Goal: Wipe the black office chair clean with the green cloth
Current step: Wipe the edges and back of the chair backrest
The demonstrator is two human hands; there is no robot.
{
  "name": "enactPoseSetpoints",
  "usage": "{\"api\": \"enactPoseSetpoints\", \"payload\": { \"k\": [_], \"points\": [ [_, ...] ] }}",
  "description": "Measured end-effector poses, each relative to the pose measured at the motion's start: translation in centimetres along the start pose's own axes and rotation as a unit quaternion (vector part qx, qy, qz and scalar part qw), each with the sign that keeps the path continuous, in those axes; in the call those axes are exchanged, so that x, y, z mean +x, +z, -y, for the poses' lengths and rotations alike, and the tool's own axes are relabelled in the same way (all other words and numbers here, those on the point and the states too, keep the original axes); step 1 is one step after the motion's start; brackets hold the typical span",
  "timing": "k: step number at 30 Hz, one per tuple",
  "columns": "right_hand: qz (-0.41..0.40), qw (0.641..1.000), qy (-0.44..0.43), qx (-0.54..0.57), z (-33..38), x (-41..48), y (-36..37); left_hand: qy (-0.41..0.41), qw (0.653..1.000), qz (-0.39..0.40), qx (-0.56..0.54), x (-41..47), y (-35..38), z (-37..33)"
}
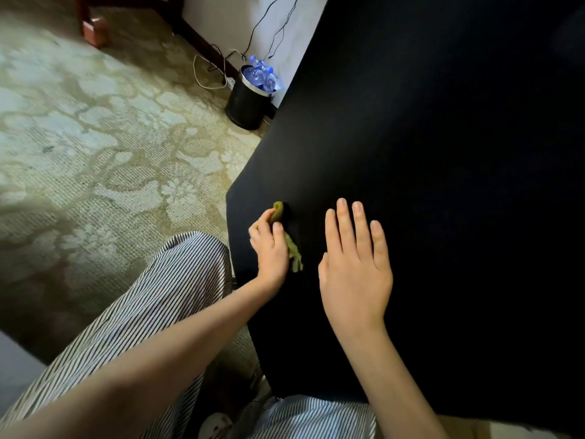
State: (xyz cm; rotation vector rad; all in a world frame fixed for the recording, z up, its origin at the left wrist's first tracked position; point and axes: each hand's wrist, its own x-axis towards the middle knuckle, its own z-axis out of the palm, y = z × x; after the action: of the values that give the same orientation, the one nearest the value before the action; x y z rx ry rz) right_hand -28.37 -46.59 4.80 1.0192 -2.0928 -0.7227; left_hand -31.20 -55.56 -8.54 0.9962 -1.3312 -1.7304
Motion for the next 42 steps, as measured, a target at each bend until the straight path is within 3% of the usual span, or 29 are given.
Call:
{"api": "enactPoseSetpoints", "payload": {
  "k": [7, 11, 18, 21, 25, 28, 31, 37, 39, 42],
  "points": [
    [0.005, 1.0, -0.012, 0.023, -0.6, -1.2, 0.0, 0.176, 0.983, 0.031, -0.04, -1.6, 1.1, -5.0],
    [0.002, 0.998, -0.017, 0.059, -0.9, -1.9, 0.1, 0.226, 0.974, 0.015, -0.023, 0.7, 1.1, -5.0],
    [0.031, 0.999, -0.026, 0.023, 0.1, -1.6, -0.5, 0.085, 0.995, 0.032, 0.03, 4.5, -0.1, -1.9],
    [0.044, 0.998, -0.032, -0.02, 0.4, -1.3, -0.9, 0.03, 0.998, 0.03, 0.041, 2.8, -0.7, 0.0],
    [0.054, 0.997, -0.036, -0.045, 0.3, -1.5, -1.2, 0.016, 0.999, 0.022, 0.031, -1.6, -1.0, 0.5],
    [0.056, 0.998, -0.027, -0.011, 0.3, -1.8, -1.1, 0.028, 0.998, 0.055, 0.003, -5.2, -1.1, 0.1],
    [0.06, 0.998, -0.027, 0.002, 0.2, -2.3, -1.1, 0.099, 0.992, 0.079, -0.021, -6.9, -0.7, -1.6],
    [0.045, 0.996, -0.031, 0.066, -0.3, -3.1, -1.0, 0.221, 0.973, 0.07, 0.002, -3.7, 0.1, -4.1],
    [0.04, 0.995, -0.035, 0.09, -0.3, -3.4, -1.1, 0.222, 0.973, 0.062, 0.015, -2.2, 0.0, -3.6],
    [0.027, 0.993, -0.039, 0.109, -0.2, -3.8, -1.4, 0.16, 0.986, 0.048, 0.022, -0.4, -0.4, -2.8]
  ]
}}
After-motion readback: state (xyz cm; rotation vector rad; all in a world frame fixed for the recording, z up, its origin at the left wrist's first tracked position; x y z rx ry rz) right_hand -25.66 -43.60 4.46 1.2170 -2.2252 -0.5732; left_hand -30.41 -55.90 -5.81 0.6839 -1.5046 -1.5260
